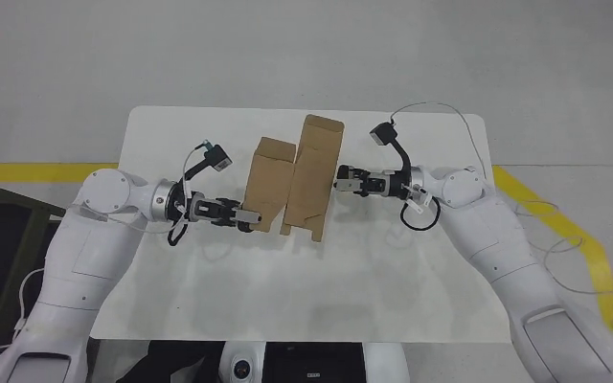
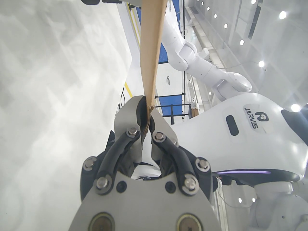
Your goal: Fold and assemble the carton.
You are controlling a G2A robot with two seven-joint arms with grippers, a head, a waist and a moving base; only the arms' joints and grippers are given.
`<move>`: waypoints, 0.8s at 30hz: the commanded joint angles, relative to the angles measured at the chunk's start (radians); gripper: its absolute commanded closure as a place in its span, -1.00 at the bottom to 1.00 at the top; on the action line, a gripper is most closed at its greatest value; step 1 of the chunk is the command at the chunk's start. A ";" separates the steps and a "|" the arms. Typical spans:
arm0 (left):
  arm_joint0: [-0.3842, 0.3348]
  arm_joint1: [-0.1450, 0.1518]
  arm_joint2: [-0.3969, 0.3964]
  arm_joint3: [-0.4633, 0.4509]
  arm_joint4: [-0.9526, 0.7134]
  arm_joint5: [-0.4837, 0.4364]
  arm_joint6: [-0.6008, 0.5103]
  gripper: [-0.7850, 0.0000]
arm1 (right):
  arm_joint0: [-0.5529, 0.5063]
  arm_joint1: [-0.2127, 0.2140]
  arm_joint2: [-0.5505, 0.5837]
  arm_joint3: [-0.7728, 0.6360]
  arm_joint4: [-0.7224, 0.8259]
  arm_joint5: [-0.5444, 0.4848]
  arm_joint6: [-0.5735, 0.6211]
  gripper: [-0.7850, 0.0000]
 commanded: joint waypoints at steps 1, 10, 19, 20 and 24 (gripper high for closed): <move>-0.004 0.017 0.028 -0.020 -0.007 -0.001 0.001 1.00 | -0.001 0.010 0.001 -0.010 -0.006 -0.006 -0.006 -1.00; -0.026 0.102 0.123 -0.035 -0.017 -0.003 0.002 1.00 | 0.020 0.052 -0.009 -0.005 -0.043 -0.039 -0.039 -1.00; -0.026 0.102 0.123 -0.035 -0.017 -0.003 0.002 1.00 | 0.020 0.052 -0.009 -0.005 -0.043 -0.039 -0.039 -1.00; -0.026 0.102 0.123 -0.035 -0.017 -0.003 0.002 1.00 | 0.020 0.052 -0.009 -0.005 -0.043 -0.039 -0.039 -1.00; -0.026 0.102 0.123 -0.035 -0.017 -0.003 0.002 1.00 | 0.020 0.052 -0.009 -0.005 -0.043 -0.039 -0.039 -1.00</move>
